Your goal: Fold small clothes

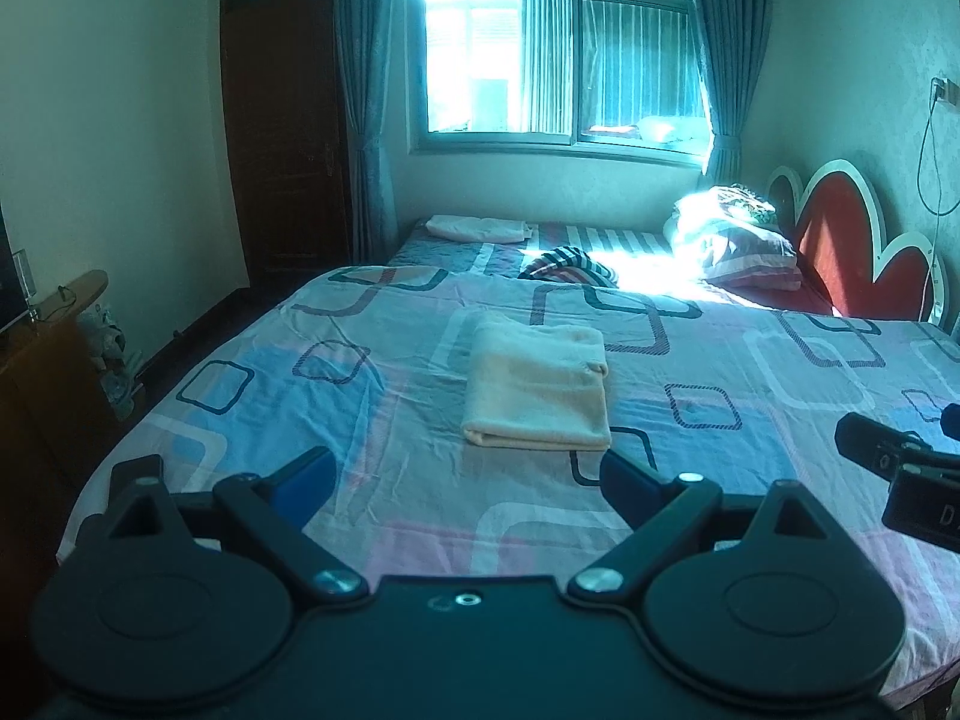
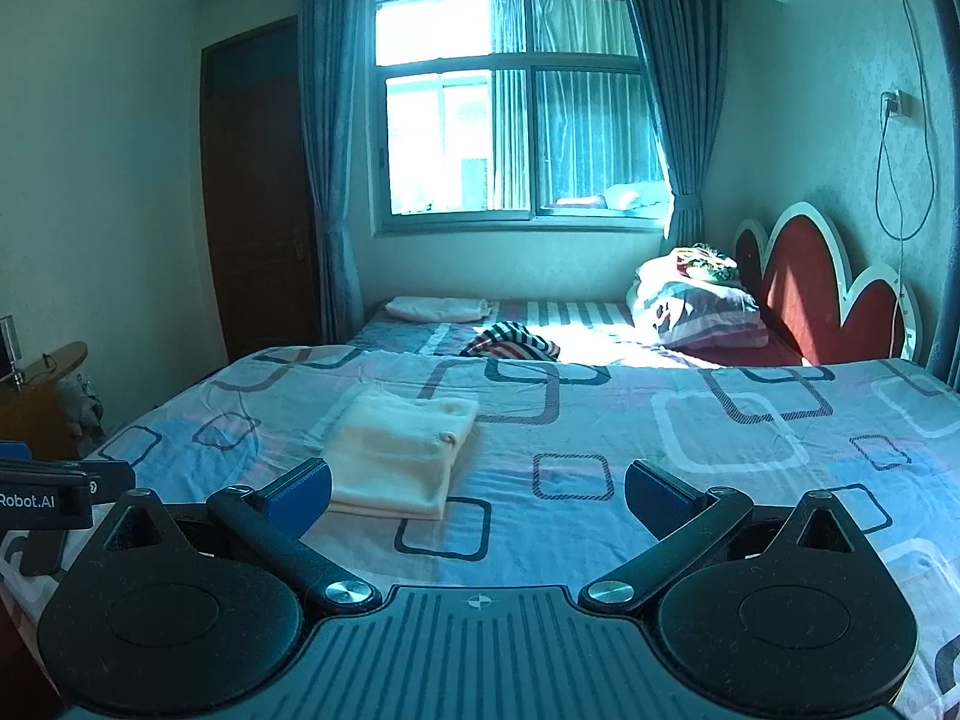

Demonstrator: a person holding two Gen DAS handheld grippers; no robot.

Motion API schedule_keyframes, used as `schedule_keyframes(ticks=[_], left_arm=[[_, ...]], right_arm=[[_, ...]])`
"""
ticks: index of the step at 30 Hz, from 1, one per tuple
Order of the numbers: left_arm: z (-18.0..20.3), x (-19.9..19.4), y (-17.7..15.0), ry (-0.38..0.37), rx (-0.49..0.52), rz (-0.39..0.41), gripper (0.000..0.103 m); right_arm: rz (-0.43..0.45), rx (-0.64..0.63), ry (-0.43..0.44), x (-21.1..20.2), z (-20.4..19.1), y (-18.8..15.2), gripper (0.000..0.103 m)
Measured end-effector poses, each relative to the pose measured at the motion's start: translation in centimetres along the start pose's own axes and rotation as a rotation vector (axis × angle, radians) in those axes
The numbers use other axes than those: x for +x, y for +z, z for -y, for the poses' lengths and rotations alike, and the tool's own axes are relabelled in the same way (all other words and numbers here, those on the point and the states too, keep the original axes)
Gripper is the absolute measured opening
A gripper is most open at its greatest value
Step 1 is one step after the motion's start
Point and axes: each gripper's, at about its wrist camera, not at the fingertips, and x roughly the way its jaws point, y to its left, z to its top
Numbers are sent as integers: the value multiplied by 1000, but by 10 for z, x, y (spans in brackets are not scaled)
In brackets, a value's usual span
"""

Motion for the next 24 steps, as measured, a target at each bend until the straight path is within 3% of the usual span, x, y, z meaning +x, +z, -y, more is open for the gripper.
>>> schedule_keyframes(ticks=[24], left_arm=[[9, 6, 2, -3, 14, -7, 94]], right_arm=[[-12, 5, 6, 5, 3, 1, 103]])
